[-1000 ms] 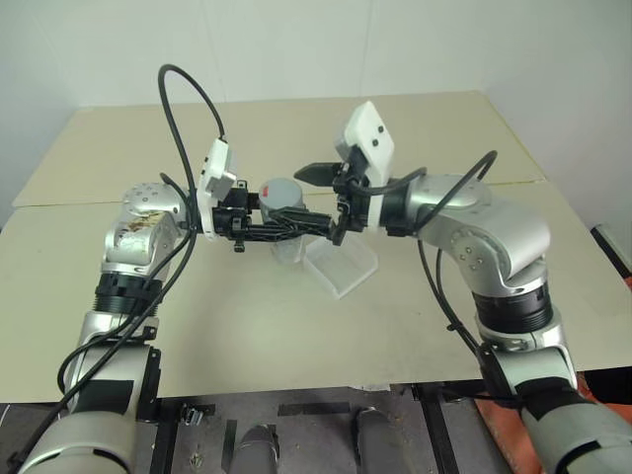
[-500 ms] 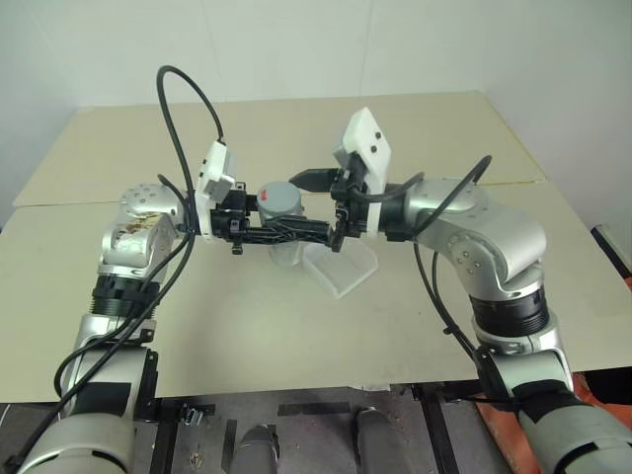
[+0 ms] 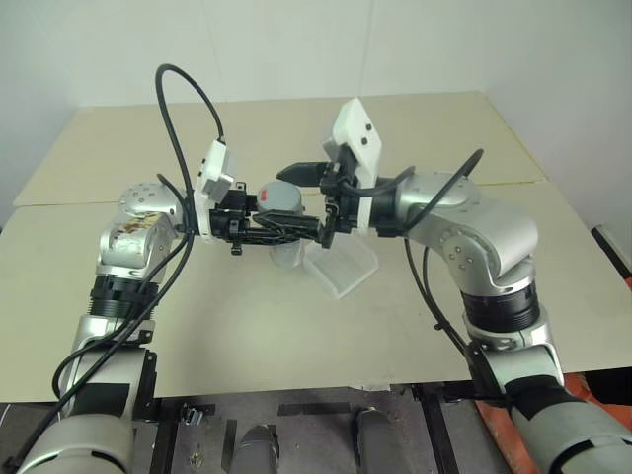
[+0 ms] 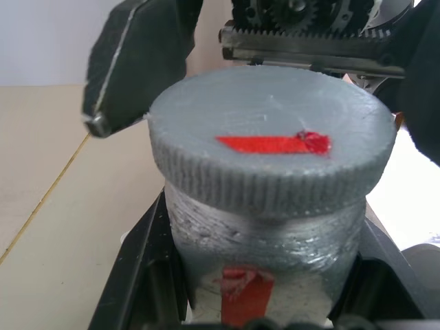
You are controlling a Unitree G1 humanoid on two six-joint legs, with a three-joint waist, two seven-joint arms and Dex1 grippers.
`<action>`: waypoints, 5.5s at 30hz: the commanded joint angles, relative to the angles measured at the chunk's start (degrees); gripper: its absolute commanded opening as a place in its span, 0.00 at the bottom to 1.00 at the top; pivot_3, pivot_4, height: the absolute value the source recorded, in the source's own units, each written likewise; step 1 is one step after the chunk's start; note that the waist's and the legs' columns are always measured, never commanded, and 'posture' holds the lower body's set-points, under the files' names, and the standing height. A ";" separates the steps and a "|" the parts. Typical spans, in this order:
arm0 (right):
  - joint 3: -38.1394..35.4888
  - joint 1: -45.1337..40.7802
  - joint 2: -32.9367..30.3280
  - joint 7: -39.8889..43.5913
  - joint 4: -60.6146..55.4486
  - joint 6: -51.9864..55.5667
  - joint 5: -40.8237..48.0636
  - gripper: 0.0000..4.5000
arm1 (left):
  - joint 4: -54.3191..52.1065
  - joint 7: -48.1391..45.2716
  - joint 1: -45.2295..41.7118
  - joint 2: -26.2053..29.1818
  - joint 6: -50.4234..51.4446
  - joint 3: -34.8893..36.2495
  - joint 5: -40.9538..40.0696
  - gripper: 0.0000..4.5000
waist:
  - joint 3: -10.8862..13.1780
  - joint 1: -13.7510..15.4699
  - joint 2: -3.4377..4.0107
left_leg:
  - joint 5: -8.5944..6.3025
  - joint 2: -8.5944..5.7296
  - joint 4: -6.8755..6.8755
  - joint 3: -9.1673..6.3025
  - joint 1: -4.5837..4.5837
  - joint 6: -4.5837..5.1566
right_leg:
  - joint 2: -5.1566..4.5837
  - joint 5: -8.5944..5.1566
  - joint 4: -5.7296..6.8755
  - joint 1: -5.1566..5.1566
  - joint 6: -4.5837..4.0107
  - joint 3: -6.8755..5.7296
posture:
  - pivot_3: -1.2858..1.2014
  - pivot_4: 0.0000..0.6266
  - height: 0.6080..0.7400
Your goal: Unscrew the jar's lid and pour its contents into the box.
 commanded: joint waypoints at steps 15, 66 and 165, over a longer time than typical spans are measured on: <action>-1.19 -1.91 0.44 0.86 -0.44 -2.20 -0.03 0.61 | -1.84 -0.24 0.16 0.86 -0.23 0.72 -0.86 0.44 | 0.00 -0.02 0.00 | 0.00 0.00 0.00 0.00 0.00 0.00 | 0.00 0.00 0.00 0.00 0.00 0.00 | 0.52 0.24 1.00; -22.01 24.36 -27.90 2.06 -14.92 19.16 14.34 1.00 | 17.62 65.94 -8.08 -3.64 -60.47 -13.25 53.51 0.44 | 0.02 2.36 0.02 | -0.03 -0.03 0.00 0.05 0.10 0.04 | -0.01 0.06 -0.65 0.25 0.01 0.03 | 0.52 0.24 1.00; -24.45 37.01 -34.86 11.97 -13.03 -7.23 8.08 1.00 | -29.35 16.29 37.04 24.68 12.25 27.76 -14.13 0.99 | 0.00 1.68 0.04 | -0.03 -0.01 -0.02 0.17 -0.01 0.05 | -0.09 0.07 -0.58 0.14 0.04 0.03 | 0.52 0.24 1.00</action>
